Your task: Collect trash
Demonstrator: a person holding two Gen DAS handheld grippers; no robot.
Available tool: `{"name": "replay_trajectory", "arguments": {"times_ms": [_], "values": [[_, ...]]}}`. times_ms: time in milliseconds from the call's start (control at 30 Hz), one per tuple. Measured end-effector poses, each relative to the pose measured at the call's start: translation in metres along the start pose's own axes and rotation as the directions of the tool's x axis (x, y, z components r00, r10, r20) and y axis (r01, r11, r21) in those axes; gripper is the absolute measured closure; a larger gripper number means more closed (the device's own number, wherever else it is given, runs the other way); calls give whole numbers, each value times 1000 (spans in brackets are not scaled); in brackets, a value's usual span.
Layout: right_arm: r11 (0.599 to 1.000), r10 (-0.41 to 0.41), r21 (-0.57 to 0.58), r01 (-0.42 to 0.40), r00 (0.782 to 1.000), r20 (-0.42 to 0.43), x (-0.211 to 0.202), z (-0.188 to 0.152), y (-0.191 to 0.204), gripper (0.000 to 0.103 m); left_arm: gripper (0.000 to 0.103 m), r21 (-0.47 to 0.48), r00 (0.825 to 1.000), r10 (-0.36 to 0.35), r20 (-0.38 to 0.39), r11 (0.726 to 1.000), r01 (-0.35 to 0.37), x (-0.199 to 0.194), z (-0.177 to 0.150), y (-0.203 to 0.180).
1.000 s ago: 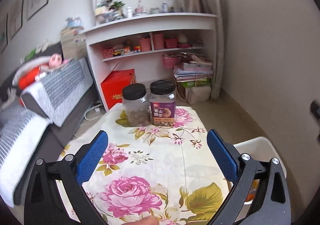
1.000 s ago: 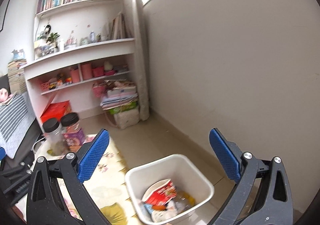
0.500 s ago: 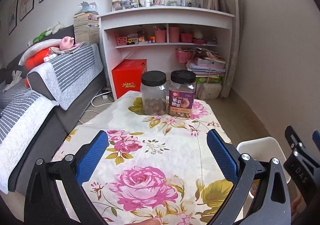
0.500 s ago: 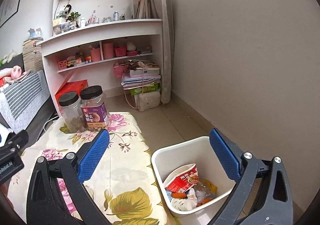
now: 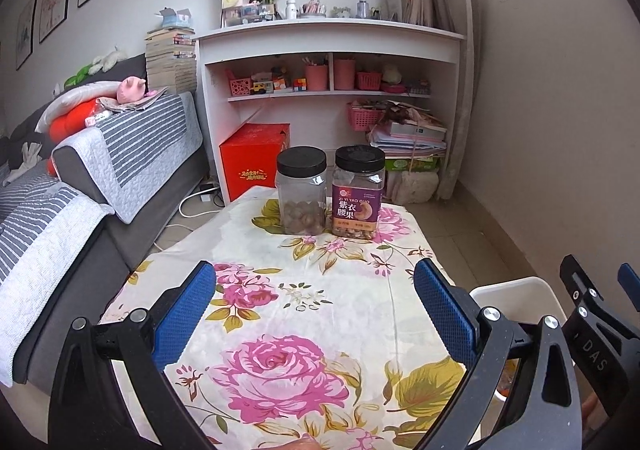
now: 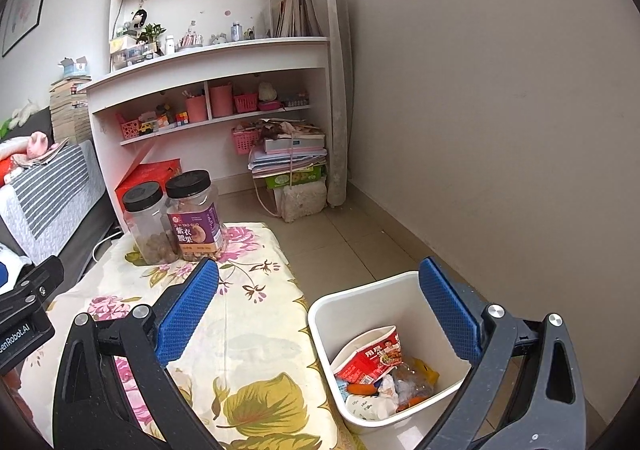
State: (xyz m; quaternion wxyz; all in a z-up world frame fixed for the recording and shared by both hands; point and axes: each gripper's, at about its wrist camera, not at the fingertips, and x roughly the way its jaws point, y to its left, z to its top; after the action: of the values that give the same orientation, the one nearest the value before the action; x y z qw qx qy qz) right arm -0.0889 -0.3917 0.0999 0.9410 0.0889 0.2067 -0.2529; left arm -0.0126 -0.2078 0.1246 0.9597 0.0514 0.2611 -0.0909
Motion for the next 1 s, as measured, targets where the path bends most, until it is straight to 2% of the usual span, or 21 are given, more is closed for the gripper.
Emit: {"name": "replay_trajectory", "arguments": {"times_ms": [1000], "values": [[1000, 12, -12, -12, 1000, -1, -4, -2, 5, 7, 7, 13, 1000, 7, -9, 1000, -7, 1, -5, -11]]}}
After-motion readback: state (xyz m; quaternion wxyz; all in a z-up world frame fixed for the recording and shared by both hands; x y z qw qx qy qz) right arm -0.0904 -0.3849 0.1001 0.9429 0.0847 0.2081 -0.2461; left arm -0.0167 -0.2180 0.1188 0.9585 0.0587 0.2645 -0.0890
